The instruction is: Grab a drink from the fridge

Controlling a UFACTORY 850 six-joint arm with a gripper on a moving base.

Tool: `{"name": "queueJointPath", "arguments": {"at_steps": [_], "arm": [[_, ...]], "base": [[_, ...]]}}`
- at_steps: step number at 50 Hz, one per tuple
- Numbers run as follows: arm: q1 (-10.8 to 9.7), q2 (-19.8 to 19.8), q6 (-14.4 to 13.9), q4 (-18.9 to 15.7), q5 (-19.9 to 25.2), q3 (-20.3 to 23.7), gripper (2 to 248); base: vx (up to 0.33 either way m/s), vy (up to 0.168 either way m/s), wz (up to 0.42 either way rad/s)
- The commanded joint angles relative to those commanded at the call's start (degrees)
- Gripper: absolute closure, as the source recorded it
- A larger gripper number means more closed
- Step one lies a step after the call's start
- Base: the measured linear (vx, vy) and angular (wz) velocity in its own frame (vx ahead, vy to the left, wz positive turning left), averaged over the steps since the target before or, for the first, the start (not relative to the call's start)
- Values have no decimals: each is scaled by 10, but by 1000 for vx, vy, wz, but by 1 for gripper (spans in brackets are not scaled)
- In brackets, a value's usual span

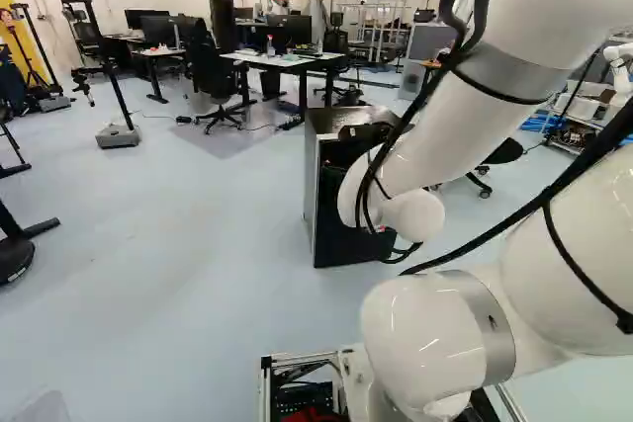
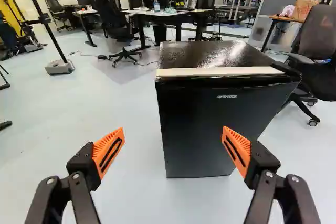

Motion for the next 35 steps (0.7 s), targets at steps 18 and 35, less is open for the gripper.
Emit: {"name": "queueJointPath", "arguments": {"at_steps": [18,35], "arm": [[16,-11,0,6,0,-10,3],[50,-48,0,53,14,-42,3]], "base": [[0,0,0],[0,0,0]]}}
